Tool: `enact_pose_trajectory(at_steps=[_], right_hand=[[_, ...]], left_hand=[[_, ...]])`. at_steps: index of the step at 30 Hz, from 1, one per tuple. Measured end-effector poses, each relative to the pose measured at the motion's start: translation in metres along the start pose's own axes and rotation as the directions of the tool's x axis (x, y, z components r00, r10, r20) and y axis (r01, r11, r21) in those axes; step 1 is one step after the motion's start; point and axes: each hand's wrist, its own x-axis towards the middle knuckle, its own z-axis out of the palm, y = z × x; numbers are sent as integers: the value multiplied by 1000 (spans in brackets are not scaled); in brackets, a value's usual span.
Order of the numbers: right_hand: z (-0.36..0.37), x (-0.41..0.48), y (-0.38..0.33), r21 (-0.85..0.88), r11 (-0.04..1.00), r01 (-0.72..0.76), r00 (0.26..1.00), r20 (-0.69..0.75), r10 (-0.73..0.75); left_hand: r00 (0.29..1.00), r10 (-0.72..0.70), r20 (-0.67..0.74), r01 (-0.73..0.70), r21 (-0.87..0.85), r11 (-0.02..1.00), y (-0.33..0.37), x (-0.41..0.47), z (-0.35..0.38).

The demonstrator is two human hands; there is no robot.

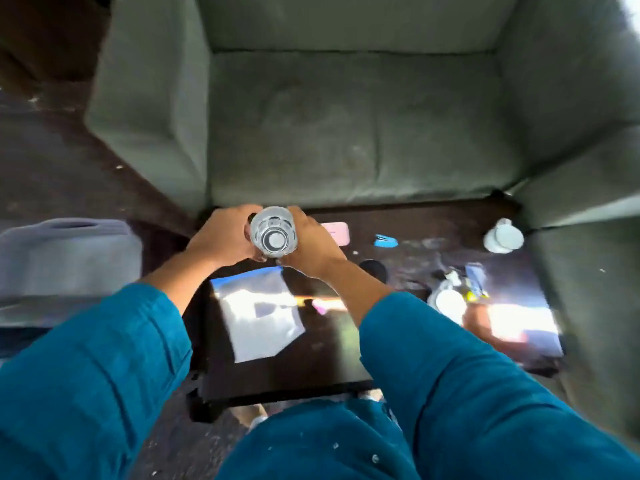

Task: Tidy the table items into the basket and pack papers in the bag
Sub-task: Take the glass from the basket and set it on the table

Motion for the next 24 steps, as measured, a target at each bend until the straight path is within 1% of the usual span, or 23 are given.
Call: enact_pose_trajectory(at_steps=[5,8,11,14,18,21,24], right_hand=[[-79,-63,112,-21,992,-122,989,-89,120],[-110,-92,169,-16,979,-205,971,-131,201],[-126,-113,219,-16,964,-265,957,-127,261],[-126,-123,255,-4,959,-284,953,-113,282],[-102,-122,290,-18,947,-320,947,-47,319],[-81,-118,308,-21,940,-341,940,3,341],[-59,-110,318,-54,932,-359,932,38,361]], left_hand=[[995,86,58,-81,-89,993,112,25,90],[994,90,65,-79,-158,984,165,31,146],[995,63,82,-46,-197,979,200,33,200],[993,28,112,-4,-213,977,212,34,242],[987,-95,126,116,-175,978,205,35,285],[972,-136,190,161,-121,980,191,36,304],[969,-188,160,194,-23,981,175,33,315]])
